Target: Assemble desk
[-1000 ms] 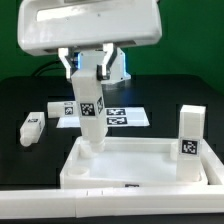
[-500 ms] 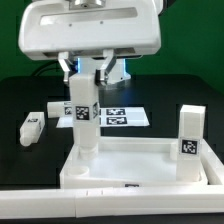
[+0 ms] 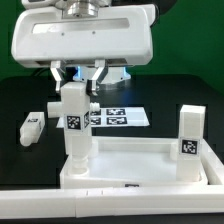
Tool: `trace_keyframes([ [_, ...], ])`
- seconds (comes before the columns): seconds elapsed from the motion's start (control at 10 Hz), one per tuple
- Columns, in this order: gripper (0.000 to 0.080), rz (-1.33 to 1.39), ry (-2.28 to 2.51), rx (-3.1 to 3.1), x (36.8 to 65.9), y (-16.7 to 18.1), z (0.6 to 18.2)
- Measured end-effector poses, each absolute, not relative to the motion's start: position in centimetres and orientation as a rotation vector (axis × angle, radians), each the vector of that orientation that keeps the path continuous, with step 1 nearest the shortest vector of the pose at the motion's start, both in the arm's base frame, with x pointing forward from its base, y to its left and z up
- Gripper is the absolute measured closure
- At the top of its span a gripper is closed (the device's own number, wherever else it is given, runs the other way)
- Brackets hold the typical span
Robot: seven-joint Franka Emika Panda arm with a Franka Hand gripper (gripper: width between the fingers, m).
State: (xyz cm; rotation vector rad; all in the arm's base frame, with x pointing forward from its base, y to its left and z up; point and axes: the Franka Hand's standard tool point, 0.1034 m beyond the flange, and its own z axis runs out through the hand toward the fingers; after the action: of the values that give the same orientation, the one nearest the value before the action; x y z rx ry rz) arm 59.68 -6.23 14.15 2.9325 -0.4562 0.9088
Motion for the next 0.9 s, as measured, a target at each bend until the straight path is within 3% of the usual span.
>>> trace_keyframes([
  [0.9, 0.0512, 0.944, -0.444, 2.904, 59.9, -6.3, 12.9],
])
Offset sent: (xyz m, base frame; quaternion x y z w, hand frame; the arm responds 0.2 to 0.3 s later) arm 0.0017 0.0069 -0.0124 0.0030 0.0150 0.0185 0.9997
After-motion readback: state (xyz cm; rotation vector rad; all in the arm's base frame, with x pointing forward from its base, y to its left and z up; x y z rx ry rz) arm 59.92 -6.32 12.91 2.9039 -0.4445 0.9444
